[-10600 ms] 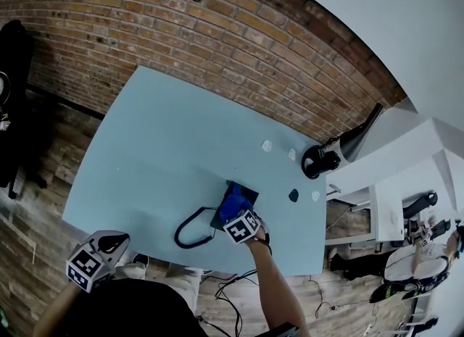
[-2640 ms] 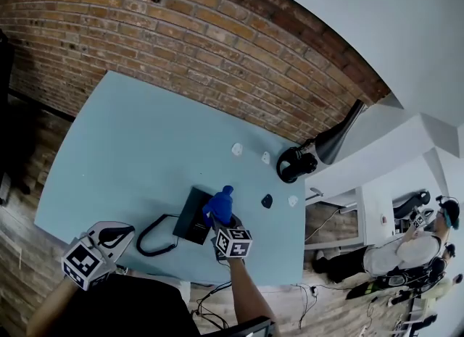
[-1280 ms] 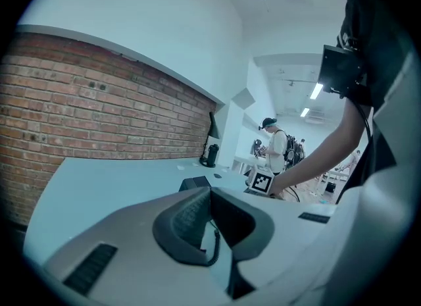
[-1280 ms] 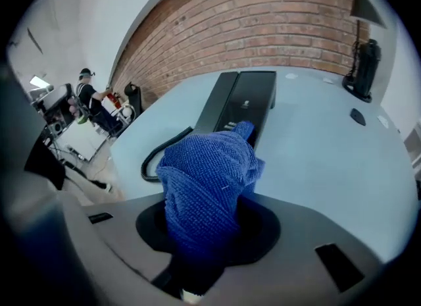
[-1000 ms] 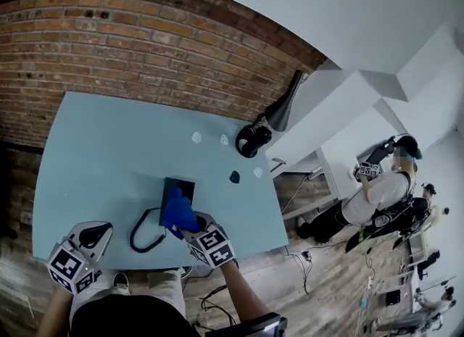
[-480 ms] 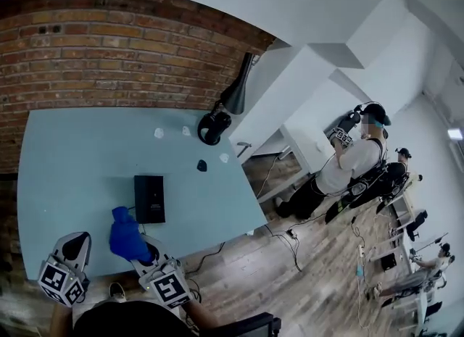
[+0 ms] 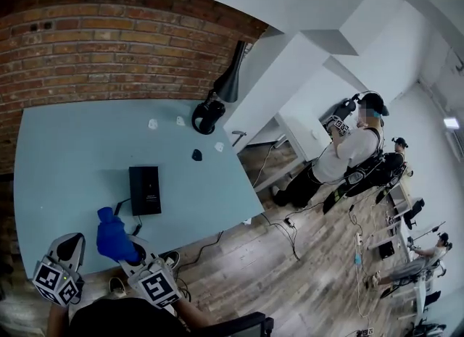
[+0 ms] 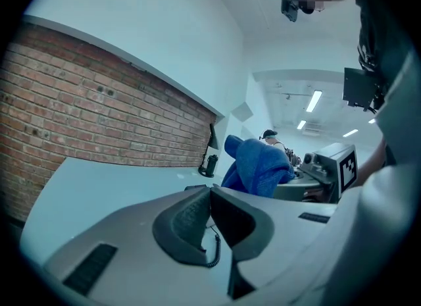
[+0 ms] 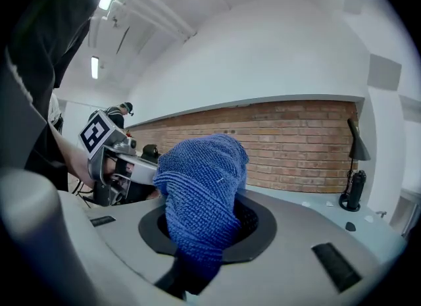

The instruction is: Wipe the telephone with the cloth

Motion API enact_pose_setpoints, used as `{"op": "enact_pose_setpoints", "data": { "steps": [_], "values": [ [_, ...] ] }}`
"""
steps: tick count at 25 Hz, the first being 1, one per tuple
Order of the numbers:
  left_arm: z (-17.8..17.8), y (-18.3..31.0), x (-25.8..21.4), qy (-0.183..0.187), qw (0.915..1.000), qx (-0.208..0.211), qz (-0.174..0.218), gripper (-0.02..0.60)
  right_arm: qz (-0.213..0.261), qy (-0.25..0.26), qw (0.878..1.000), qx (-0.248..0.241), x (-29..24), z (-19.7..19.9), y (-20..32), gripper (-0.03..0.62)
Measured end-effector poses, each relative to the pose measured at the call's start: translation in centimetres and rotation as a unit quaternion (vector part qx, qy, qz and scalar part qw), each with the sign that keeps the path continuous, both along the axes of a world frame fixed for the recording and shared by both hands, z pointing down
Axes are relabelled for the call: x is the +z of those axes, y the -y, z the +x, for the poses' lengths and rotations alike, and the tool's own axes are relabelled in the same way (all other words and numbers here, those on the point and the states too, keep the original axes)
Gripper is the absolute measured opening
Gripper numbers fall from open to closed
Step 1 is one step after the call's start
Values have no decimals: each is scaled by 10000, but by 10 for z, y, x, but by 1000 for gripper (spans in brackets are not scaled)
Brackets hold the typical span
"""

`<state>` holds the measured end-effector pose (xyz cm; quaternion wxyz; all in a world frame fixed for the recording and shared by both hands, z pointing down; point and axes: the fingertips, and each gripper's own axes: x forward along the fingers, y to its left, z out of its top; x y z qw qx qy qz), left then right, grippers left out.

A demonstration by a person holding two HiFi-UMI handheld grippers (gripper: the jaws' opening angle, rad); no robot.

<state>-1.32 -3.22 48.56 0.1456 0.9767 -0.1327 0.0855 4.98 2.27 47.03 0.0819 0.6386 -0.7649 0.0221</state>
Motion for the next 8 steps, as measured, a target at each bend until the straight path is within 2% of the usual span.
{"op": "enact_pose_setpoints", "data": {
  "steps": [3,8],
  "values": [
    [-3,6,-4,-78,9999,-61,34,8,-9,15,10000,-10,1,-5,-1,120],
    [-9,5,0,27,10000,-42,7,8,81,133,9999,-42,-3,-16,0,120]
  ]
}}
